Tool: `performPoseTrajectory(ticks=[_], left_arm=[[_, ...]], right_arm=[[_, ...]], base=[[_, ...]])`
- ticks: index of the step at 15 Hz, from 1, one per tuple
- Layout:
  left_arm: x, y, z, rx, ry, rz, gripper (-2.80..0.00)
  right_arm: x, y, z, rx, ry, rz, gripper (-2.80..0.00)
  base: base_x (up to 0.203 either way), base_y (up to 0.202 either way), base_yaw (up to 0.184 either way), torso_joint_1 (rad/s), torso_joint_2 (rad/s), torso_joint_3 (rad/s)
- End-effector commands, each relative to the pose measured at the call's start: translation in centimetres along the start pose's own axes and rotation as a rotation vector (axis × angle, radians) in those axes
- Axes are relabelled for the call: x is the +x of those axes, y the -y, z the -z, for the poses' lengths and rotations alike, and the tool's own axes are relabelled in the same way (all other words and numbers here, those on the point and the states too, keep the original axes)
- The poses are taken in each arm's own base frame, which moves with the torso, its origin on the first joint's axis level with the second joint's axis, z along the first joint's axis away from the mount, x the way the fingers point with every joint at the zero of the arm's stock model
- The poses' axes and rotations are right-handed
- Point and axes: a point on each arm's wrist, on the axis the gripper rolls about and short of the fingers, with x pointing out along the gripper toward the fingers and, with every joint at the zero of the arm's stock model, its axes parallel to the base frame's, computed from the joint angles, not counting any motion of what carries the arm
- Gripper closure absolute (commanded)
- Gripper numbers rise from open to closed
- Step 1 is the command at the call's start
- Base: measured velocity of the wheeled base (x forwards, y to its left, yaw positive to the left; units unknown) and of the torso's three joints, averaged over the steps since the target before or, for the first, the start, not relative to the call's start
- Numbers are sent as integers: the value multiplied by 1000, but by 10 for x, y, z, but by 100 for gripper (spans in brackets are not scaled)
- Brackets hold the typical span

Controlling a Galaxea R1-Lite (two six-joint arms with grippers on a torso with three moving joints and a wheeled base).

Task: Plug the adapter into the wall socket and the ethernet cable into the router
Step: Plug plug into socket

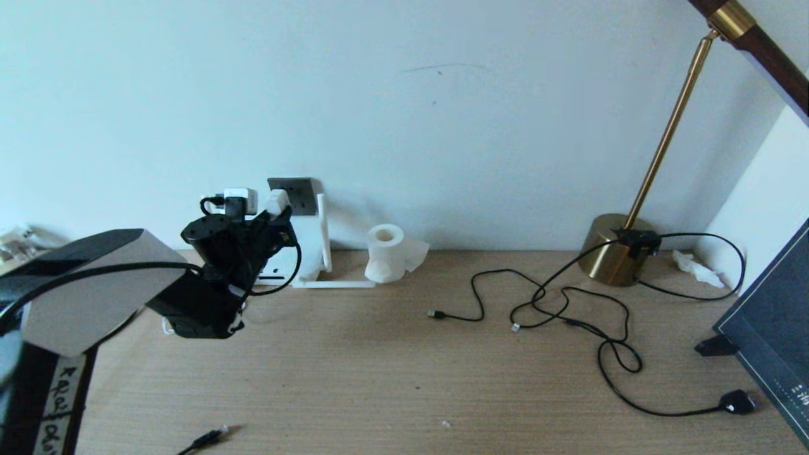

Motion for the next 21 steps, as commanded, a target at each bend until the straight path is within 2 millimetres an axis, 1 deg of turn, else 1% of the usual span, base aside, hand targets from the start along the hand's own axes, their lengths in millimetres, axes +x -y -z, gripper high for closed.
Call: performPoseTrajectory(ticks=[1,10,16,21], left_arm=[[1,1,0,0,9,1,0],[2,2,1,1,9,3,0],[4,2,7,0,1,2,0],[7,2,8,2,8,1,0]], right_arm=[[0,0,0,-2,-2,-1,0],[0,0,0,-1,-2,-1,0],[0,0,0,0,-2,0,0],[0,0,0,0,-2,0,0]], base=[[0,0,0,0,0,0],[0,0,0,0,0,0],[0,0,0,0,0,0],[0,0,0,0,0,0]])
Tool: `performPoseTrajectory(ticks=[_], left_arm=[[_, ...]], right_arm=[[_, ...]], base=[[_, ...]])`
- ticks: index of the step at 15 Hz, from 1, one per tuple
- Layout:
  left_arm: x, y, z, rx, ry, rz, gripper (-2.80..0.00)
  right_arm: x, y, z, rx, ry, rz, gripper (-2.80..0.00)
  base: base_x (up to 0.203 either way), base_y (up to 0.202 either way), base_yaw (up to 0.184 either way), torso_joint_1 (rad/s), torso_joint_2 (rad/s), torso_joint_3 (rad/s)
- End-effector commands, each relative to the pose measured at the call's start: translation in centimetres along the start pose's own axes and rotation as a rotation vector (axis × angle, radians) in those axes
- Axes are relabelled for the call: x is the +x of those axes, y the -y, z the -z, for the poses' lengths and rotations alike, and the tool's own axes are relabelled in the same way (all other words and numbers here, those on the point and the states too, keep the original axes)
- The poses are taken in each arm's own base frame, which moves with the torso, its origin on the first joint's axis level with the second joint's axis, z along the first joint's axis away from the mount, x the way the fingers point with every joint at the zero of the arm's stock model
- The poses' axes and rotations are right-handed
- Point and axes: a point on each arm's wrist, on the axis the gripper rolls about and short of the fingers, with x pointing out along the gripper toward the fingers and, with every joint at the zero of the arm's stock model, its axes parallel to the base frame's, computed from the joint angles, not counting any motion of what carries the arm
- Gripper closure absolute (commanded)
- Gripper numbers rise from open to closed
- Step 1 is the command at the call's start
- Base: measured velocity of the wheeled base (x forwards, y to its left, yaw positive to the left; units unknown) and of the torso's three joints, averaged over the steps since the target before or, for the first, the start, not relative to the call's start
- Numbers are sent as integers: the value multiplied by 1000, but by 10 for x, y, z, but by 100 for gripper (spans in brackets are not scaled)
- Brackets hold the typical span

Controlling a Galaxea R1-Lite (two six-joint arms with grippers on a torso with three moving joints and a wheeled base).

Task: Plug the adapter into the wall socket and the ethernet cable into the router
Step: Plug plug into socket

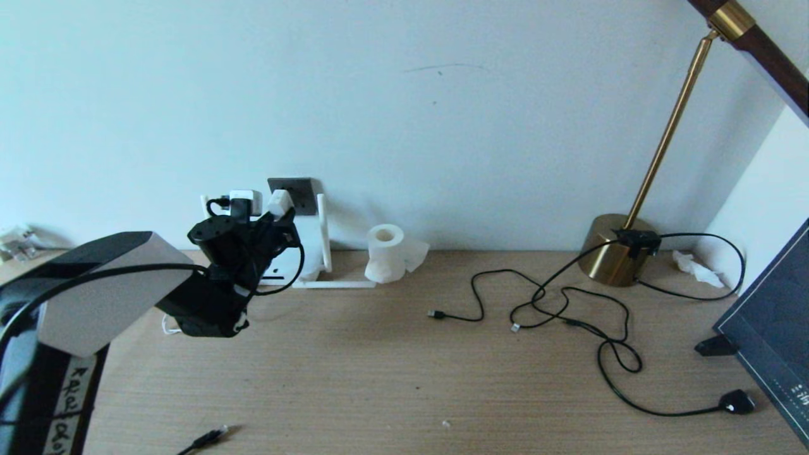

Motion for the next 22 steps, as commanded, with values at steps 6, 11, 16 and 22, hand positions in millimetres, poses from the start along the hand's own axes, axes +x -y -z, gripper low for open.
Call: performPoseTrajectory(ticks=[6,11,16,22], left_arm=[[0,0,-6,4,20,-1,0],[0,0,-6,5,20,-1,0],[-4,0,-5,5,1,0,0],[-5,-1,-15,5,-47,6,0]], right_arm=[[0,0,0,0,-2,-1,0],[0,0,0,0,-2,-1,0],[0,0,0,0,-2,1,0],[0,0,0,0,-2,-1,0]], base=[[0,0,0,0,0,0],[0,0,0,0,0,0],[0,0,0,0,0,0],[0,0,0,0,0,0]])
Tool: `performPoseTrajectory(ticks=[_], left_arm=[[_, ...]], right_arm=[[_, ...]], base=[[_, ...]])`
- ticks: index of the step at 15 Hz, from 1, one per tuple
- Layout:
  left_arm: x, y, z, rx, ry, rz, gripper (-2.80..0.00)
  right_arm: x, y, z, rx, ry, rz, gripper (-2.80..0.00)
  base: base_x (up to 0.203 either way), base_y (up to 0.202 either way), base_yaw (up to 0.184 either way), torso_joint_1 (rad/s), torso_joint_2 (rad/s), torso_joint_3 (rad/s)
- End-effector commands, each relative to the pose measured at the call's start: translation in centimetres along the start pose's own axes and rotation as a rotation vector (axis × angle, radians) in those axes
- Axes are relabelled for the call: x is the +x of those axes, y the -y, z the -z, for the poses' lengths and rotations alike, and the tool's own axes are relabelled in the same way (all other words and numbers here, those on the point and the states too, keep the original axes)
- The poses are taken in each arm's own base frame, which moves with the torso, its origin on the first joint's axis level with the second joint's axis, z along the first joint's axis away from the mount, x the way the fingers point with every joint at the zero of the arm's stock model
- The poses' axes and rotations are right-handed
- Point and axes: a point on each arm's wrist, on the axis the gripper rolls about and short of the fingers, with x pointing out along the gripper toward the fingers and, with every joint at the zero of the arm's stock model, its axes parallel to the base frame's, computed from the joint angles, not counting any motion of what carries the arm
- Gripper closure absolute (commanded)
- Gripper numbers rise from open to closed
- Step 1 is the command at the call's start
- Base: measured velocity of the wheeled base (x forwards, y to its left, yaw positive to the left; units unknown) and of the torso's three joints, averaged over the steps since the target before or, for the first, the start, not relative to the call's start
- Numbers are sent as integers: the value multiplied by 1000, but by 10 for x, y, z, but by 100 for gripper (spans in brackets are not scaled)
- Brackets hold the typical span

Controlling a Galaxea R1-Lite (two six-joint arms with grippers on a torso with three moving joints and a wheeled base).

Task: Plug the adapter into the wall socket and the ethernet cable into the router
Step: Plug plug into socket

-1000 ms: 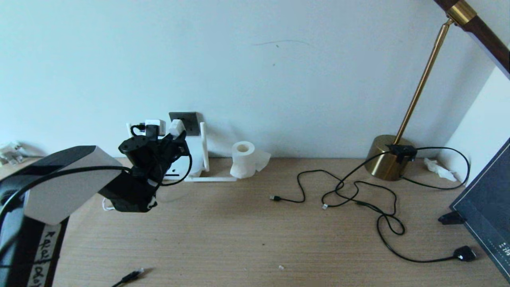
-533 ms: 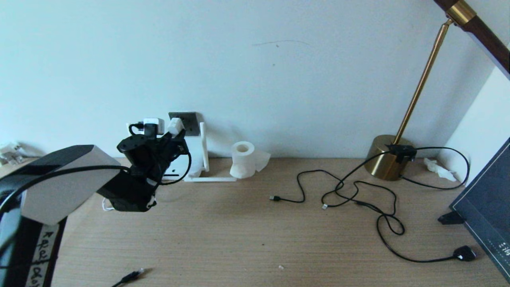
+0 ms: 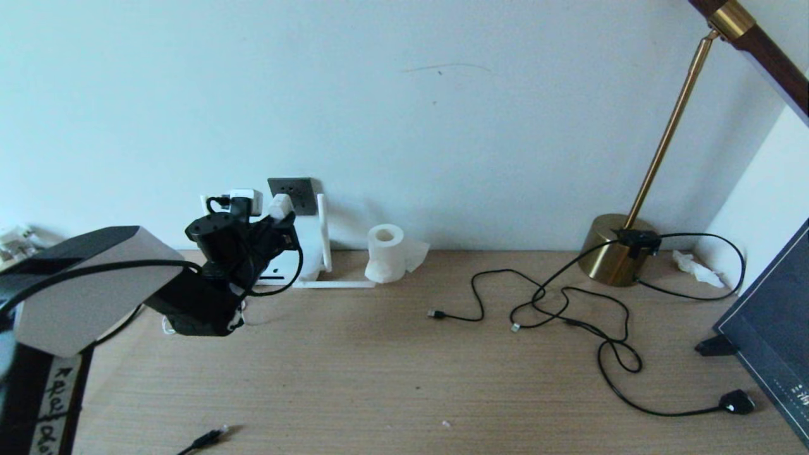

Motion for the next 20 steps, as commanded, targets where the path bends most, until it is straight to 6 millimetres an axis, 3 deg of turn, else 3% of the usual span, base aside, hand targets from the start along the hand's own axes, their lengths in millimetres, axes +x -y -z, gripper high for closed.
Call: performPoseTrajectory(ticks=[1,20], left_arm=[[2,-1,-7,1,24,-2,0],[9,-1,-7,0,-9,0,0]], right_arm=[[0,0,0,0,-2,-1,0],[0,0,0,-1,-2,-1,0]], base=[[0,0,0,0,0,0],[0,0,0,0,0,0]])
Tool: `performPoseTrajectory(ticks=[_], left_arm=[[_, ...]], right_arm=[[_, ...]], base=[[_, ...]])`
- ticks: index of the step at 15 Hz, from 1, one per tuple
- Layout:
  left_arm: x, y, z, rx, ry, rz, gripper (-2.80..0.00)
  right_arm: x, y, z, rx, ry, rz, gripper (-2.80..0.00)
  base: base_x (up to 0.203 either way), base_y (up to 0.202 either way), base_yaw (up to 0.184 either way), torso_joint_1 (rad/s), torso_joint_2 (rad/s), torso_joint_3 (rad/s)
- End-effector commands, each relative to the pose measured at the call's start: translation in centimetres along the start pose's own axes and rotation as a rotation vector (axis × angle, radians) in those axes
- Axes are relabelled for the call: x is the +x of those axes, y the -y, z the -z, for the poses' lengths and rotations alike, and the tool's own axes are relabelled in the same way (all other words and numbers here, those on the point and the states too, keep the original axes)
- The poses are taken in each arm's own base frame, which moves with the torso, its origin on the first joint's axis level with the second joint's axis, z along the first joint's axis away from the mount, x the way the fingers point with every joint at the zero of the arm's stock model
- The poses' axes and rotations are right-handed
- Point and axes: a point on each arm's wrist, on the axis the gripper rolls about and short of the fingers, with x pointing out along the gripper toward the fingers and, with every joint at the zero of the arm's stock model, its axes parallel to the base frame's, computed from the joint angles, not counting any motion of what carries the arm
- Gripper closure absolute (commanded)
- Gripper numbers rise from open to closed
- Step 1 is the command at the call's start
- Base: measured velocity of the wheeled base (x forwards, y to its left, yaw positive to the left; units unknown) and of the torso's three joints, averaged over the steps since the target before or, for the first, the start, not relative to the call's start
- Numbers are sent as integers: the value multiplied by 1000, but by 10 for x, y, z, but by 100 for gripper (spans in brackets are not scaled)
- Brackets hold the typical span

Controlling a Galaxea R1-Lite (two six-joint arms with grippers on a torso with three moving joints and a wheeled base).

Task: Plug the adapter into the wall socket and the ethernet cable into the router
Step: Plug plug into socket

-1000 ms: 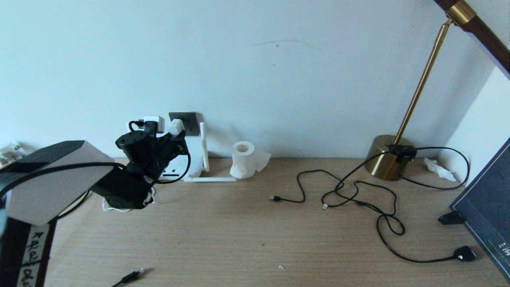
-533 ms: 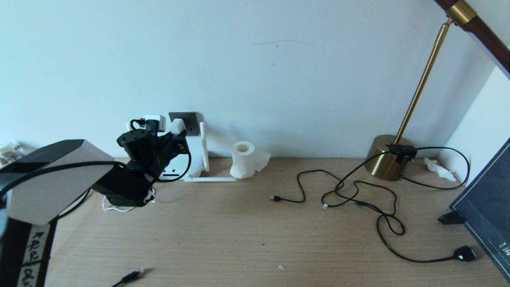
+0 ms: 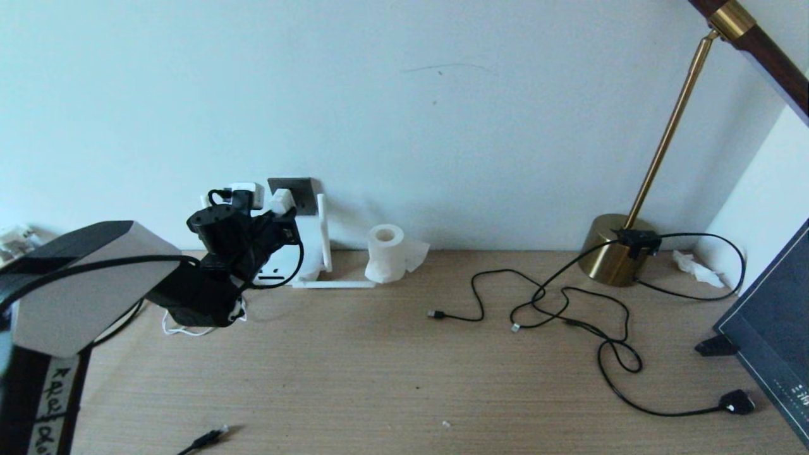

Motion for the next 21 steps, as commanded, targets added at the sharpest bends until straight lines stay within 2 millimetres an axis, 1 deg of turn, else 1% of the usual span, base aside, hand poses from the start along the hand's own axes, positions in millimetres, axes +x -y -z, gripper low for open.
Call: performPoseTrajectory(ticks=[1,6,14,17,21], left_arm=[[2,0,-1,0,9,0,0],[4,0,0,0,-2,0,0],[7,-1,-10,0,11,-1,0],[10,-2,-14,1,22,-4,0],[11,-2,-9,1,8,-7,0]], right_arm=[[0,0,0,0,-2,1,0],[0,0,0,0,-2,1,0],[0,0,0,0,-2,0,0],[0,0,0,0,-2,0,0],[0,0,0,0,-2,0,0]], base=[[0,0,0,0,0,0],[0,0,0,0,0,0],[0,0,0,0,0,0],[0,0,0,0,0,0],[0,0,0,0,0,0]])
